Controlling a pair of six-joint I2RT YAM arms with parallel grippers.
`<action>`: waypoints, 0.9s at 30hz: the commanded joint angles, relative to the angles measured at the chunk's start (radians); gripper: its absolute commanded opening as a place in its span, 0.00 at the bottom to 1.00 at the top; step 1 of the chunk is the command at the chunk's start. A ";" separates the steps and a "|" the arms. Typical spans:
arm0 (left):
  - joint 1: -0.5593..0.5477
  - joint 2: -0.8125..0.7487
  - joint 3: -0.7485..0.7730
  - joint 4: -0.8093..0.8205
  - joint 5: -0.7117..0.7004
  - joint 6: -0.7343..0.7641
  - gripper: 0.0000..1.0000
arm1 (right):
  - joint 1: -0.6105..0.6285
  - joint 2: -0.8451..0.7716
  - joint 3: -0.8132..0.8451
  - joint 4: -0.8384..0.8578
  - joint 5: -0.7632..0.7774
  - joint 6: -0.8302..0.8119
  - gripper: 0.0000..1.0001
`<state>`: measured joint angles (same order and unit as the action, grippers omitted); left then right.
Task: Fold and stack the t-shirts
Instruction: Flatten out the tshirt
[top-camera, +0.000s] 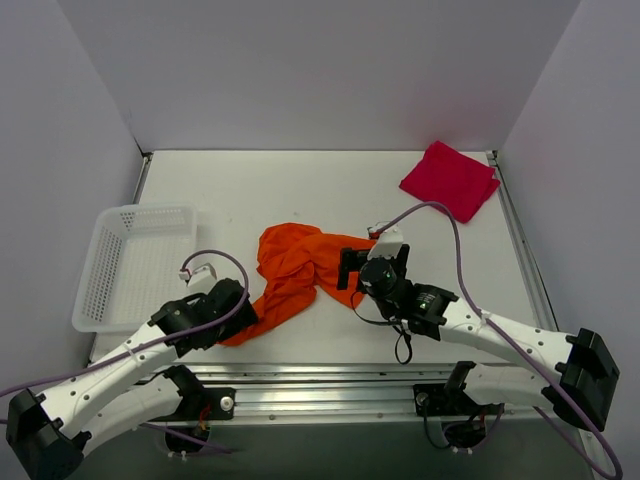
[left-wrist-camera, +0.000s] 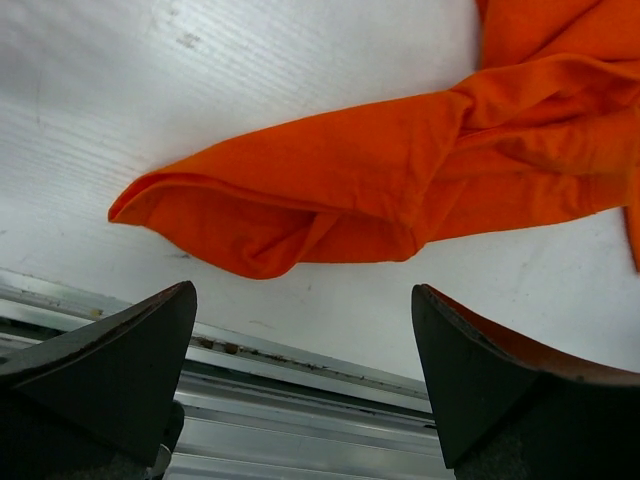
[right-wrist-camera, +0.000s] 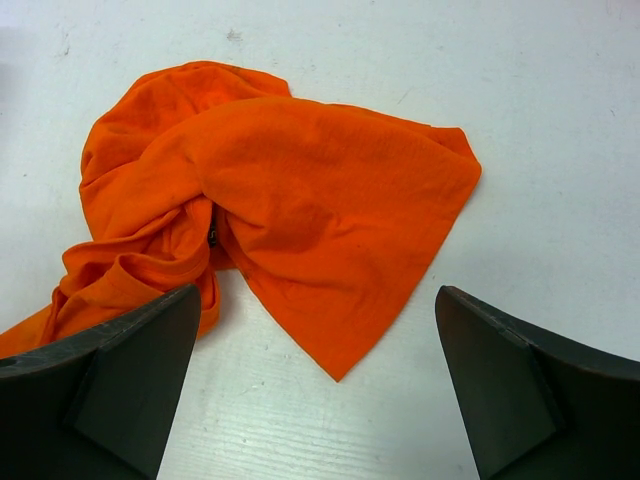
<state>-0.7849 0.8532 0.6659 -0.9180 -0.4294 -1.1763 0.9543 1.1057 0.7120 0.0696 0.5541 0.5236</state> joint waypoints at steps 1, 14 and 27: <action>-0.005 -0.039 -0.040 -0.078 0.017 -0.103 0.97 | -0.006 -0.024 -0.002 -0.017 0.032 0.013 1.00; 0.027 0.090 -0.121 0.160 -0.065 -0.172 0.95 | -0.006 -0.047 -0.020 -0.007 0.017 0.015 1.00; 0.174 0.202 -0.187 0.370 -0.068 -0.079 1.00 | -0.012 0.002 -0.019 0.012 -0.005 0.010 1.00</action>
<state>-0.6392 1.0378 0.4927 -0.6483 -0.4911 -1.2911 0.9493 1.0962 0.6949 0.0624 0.5411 0.5262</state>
